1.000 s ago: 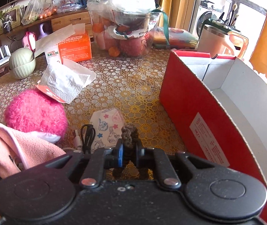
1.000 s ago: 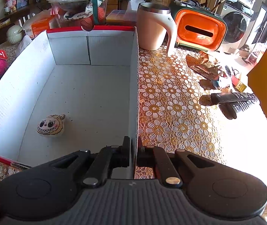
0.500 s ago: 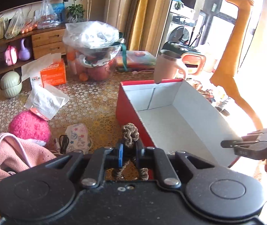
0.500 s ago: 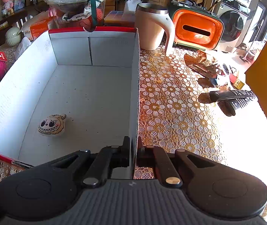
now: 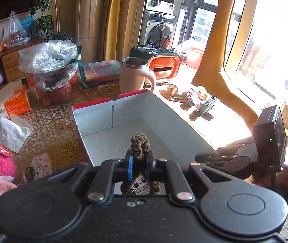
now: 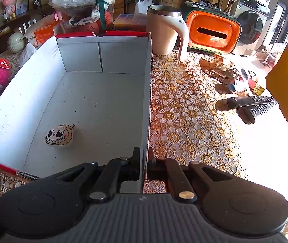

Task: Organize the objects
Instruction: 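Carry the beaded strand into the shoebox and open the left tool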

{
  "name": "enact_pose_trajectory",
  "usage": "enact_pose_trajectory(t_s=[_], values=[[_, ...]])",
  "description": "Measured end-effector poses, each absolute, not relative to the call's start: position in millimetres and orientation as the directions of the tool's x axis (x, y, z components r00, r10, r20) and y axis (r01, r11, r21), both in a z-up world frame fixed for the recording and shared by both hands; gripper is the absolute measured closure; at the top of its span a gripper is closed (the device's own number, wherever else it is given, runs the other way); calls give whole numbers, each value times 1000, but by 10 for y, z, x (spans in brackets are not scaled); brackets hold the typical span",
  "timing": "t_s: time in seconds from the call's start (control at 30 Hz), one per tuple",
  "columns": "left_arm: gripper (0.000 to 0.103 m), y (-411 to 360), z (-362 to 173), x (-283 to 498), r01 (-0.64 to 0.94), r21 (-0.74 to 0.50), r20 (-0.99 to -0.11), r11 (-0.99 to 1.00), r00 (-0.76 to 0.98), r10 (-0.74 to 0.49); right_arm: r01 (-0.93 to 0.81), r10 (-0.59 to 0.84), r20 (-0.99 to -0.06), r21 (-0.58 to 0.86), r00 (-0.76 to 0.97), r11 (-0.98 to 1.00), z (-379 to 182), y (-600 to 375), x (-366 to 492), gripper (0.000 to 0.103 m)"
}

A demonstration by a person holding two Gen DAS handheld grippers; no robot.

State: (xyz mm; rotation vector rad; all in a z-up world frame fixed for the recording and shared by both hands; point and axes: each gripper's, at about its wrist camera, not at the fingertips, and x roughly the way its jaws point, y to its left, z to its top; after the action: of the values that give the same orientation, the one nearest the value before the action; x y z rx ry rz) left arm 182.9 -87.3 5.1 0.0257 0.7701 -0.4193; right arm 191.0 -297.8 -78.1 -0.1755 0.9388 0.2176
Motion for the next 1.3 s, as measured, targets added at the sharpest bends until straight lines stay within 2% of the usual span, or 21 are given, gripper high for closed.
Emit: enact_pose_trajectory(t_s=[0.5,0.8,1.1,1.3], values=[[93,-1519,-504,2170,458,-122,-775,881,510,-372,-275,127,-811,-43,571,961,-762,-2998,1879,97],[93,-1650,-899,2364,458,-92,-849,884,428,-310,-277,129,-812,-41,569,960,-761,-2999,1870,97],[93,-1732,-1064,2435,481,-72,-890,874,364,-274,-276,131,-813,-38,568,960,-775,-2996,1870,97],[88,-1764,-1096,2475,483,-66,-910,873,329,-251,-275,132,-813,-36,567,961,-779,-2997,1876,97]])
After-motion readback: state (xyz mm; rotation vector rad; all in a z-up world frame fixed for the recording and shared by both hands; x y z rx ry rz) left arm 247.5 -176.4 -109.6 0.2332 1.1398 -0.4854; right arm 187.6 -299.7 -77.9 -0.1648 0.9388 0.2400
